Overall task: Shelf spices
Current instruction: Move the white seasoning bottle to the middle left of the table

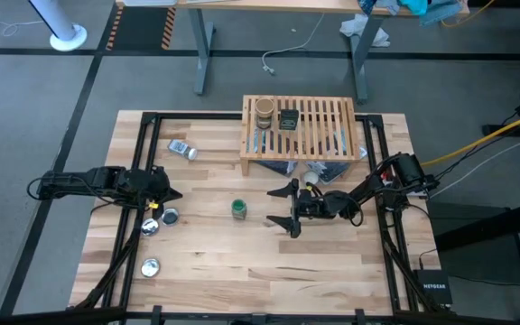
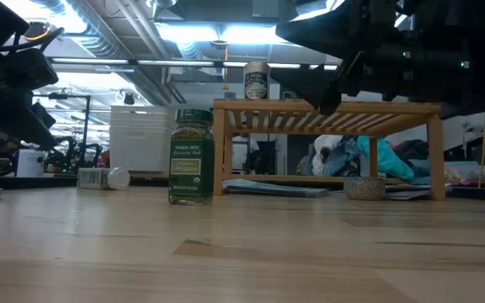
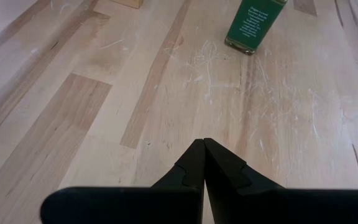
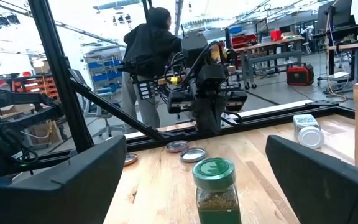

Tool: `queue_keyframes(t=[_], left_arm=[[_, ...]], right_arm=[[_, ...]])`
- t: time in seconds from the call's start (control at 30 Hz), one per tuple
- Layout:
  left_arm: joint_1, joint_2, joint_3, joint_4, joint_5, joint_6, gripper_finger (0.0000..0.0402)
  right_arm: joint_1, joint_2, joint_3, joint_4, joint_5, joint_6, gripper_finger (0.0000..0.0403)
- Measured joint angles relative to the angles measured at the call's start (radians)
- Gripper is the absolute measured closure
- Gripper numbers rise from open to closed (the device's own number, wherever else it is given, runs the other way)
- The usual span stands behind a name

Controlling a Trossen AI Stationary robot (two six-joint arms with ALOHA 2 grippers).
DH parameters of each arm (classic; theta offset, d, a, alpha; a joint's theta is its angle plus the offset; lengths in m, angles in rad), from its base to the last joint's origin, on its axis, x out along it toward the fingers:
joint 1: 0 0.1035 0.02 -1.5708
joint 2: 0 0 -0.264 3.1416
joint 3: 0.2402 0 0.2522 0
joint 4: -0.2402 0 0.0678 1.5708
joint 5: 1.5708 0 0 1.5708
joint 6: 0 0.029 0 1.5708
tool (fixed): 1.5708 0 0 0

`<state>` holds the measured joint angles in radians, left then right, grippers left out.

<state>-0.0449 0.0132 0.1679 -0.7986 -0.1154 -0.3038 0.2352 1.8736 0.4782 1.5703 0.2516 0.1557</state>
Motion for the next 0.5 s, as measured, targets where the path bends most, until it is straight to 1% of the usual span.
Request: queue_keyframes(t=[0.17, 0.5], left_arm=[[0.000, 0.000, 0.000, 0.000, 0.000, 0.035, 0.0402], [0.000, 0.000, 0.000, 0.002, 0.000, 0.038, 0.0401]], right_arm=[[0.000, 0.000, 0.000, 0.000, 0.000, 0.000, 0.0013], [0.000, 0.000, 0.000, 0.000, 0.000, 0.000, 0.0013]])
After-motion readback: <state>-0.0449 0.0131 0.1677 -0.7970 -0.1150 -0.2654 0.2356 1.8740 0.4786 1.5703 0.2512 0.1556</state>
